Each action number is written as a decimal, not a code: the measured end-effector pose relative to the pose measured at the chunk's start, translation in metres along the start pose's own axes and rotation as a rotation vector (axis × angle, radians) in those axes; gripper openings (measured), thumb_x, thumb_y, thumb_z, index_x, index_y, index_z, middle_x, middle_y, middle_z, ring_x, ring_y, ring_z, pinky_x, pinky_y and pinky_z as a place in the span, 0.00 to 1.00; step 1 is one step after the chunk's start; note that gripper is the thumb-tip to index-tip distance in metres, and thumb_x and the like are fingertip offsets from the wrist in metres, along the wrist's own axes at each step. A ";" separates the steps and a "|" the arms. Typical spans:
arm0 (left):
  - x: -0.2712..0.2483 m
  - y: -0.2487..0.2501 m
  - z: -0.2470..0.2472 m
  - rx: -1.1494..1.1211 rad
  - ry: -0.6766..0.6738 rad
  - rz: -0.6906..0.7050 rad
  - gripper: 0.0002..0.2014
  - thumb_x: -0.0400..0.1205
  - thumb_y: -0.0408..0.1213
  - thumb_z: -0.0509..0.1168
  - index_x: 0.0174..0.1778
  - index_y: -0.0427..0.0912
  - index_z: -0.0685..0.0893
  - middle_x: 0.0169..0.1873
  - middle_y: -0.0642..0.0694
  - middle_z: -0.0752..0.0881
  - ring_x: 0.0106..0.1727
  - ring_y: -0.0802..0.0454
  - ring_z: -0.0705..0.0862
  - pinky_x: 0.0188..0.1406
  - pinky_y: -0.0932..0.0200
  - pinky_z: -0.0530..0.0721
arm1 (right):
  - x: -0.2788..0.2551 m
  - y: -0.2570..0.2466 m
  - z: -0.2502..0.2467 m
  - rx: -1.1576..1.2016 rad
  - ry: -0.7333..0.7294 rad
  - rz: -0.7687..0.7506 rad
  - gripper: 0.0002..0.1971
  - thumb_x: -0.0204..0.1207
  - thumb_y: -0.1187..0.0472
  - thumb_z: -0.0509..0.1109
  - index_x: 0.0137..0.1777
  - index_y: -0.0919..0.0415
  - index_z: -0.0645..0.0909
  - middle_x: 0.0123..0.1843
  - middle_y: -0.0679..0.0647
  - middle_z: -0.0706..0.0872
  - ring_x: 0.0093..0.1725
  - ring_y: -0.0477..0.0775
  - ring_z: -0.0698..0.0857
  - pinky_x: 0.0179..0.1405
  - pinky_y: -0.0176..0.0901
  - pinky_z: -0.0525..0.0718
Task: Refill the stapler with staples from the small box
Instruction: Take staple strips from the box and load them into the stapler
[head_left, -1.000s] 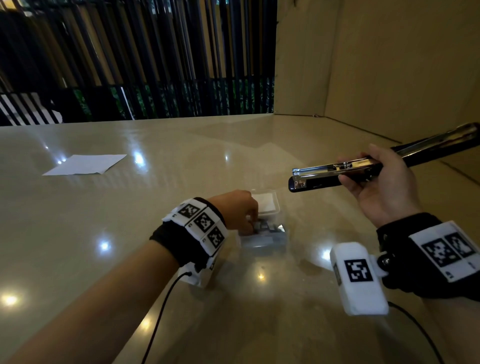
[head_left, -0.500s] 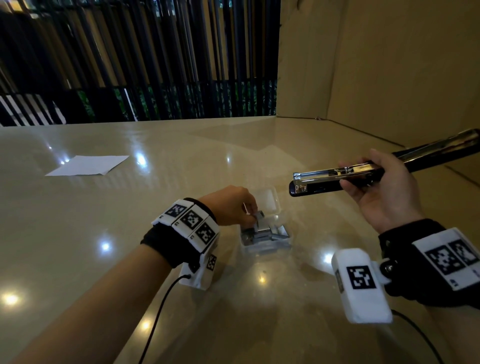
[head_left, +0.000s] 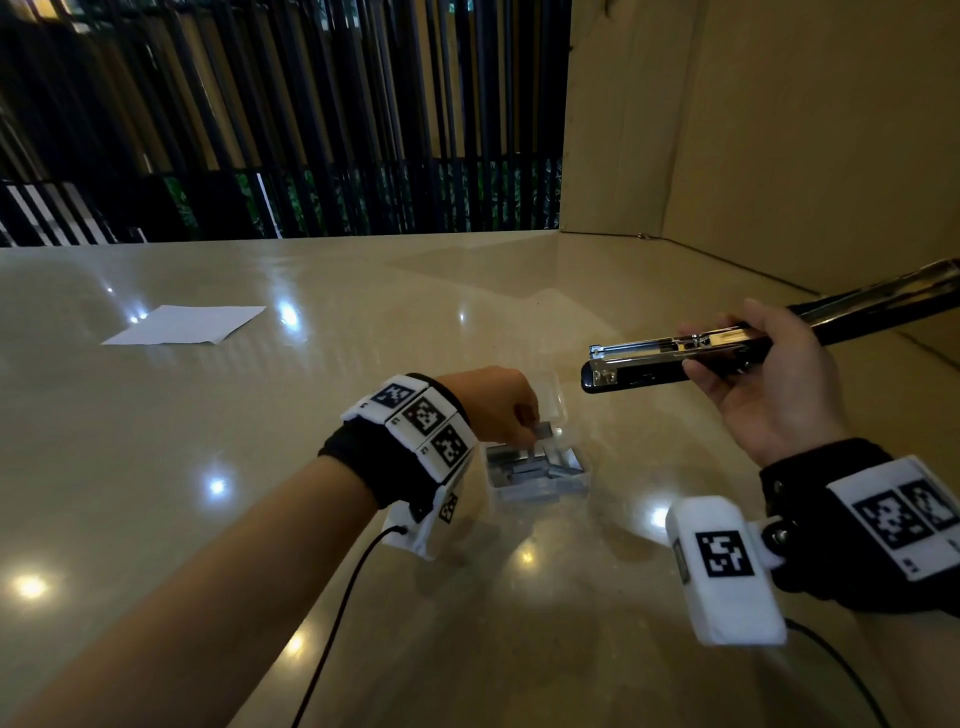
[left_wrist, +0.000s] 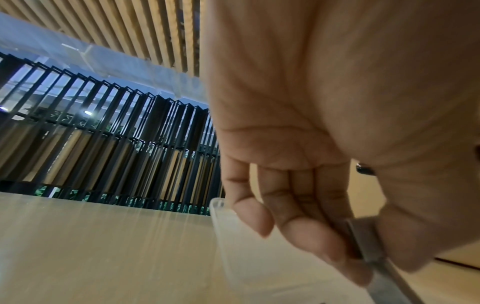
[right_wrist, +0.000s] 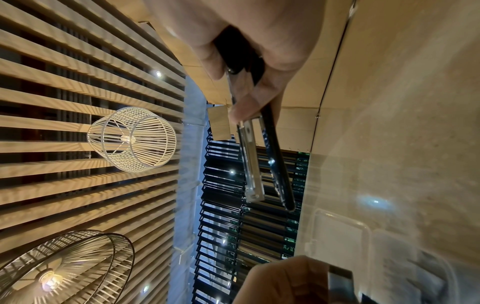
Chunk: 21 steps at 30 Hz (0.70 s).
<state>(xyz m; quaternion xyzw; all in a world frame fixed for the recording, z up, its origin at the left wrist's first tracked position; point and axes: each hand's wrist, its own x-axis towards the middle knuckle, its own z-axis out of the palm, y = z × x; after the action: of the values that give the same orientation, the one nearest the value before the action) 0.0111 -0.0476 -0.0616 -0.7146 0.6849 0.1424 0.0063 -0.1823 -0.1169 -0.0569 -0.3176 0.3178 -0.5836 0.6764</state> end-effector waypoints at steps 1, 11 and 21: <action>0.002 0.002 0.001 0.010 -0.008 -0.004 0.14 0.78 0.39 0.65 0.56 0.37 0.84 0.52 0.40 0.87 0.46 0.50 0.79 0.50 0.57 0.77 | 0.000 0.000 0.000 0.002 -0.001 -0.002 0.07 0.79 0.60 0.64 0.39 0.59 0.76 0.33 0.49 0.81 0.44 0.54 0.89 0.22 0.35 0.82; 0.015 0.007 -0.004 -0.102 -0.107 -0.014 0.13 0.80 0.38 0.64 0.55 0.33 0.85 0.41 0.44 0.85 0.35 0.54 0.80 0.43 0.62 0.78 | 0.004 -0.002 -0.002 0.025 -0.007 0.000 0.07 0.78 0.59 0.64 0.40 0.59 0.76 0.28 0.48 0.82 0.41 0.53 0.89 0.21 0.35 0.82; 0.006 -0.002 -0.003 -0.026 0.051 -0.037 0.11 0.78 0.36 0.67 0.54 0.38 0.86 0.54 0.42 0.87 0.54 0.47 0.84 0.55 0.58 0.78 | 0.001 -0.004 -0.001 0.020 -0.021 -0.004 0.09 0.79 0.59 0.63 0.37 0.60 0.74 0.21 0.47 0.83 0.37 0.51 0.88 0.21 0.34 0.81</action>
<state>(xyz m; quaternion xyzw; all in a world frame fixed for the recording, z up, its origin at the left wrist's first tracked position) 0.0134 -0.0543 -0.0602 -0.7306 0.6695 0.1332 -0.0177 -0.1851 -0.1181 -0.0543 -0.3175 0.3040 -0.5849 0.6817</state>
